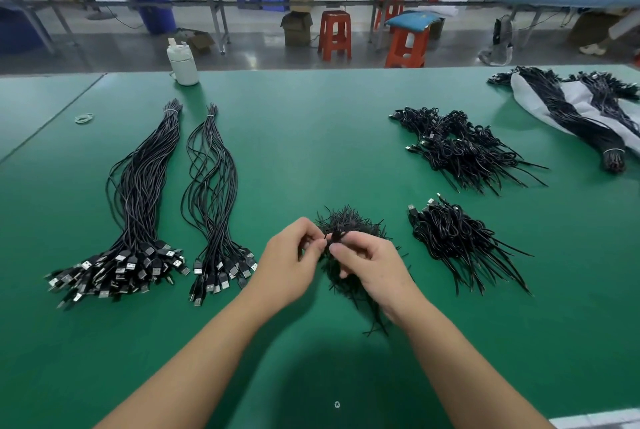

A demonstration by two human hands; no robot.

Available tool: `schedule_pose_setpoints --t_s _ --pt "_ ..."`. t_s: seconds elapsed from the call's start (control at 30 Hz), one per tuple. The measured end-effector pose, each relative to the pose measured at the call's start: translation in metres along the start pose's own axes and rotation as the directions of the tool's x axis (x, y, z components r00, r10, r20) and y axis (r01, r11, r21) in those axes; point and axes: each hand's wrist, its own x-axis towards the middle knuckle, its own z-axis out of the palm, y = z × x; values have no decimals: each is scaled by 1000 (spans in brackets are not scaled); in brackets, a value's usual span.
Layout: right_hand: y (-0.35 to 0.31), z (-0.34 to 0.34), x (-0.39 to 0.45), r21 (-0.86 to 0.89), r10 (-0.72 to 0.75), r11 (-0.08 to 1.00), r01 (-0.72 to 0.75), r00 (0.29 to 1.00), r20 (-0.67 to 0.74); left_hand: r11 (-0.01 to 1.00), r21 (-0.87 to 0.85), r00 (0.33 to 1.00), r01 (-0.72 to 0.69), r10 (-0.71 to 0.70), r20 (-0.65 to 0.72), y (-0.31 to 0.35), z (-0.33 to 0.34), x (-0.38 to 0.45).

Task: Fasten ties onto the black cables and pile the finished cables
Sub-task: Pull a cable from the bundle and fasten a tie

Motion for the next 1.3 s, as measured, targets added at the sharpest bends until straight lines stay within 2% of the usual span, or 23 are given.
schedule_pose_setpoints --t_s 0.07,0.2,0.3,0.37,0.43,0.53,0.6,0.63,0.7,0.77,0.9,1.0,1.13,1.3 --pt "2 -2 1 -54 2 999 -4 999 -50 997 23 997 -75 76 -9 4 0 -2" --pt "1 2 4 82 62 995 -64 998 16 929 203 950 -310 311 25 6 0 -4" --pt "-1 1 7 126 102 987 -104 995 20 895 234 924 -381 376 65 5 1 -5" --pt "-2 -1 7 116 82 989 -87 995 51 915 161 929 -369 368 42 6 0 -7" --pt "-2 -2 7 176 68 981 -85 993 98 947 82 950 -311 312 -5 6 0 -7" --pt "-4 -4 6 339 53 932 -126 975 216 992 -48 991 -118 115 -68 4 -2 -3" --pt "-4 -5 6 304 21 948 -99 969 248 990 -140 998 -19 11 -57 3 -3 1" --pt "-4 -5 6 215 6 975 -55 976 220 987 -163 999 -1 -7 -49 2 -2 2" --pt "-5 -7 8 21 -21 1000 18 992 121 987 -162 1000 -2 -3 -29 2 -3 2" --pt "-5 -8 9 -43 -11 999 14 998 56 994 -88 998 -61 59 -26 3 -2 1" --pt "-7 -2 8 65 55 996 -59 996 65 938 182 950 -295 308 -49 5 1 -3" --pt "-5 0 10 73 88 993 -91 995 36 882 284 918 -377 396 -11 3 6 -8" --pt "-3 1 8 99 50 994 -51 999 6 920 223 940 -321 339 -45 5 9 -10" --pt "-9 -2 2 164 7 986 -30 990 142 984 83 976 -159 169 -135 4 6 -6"
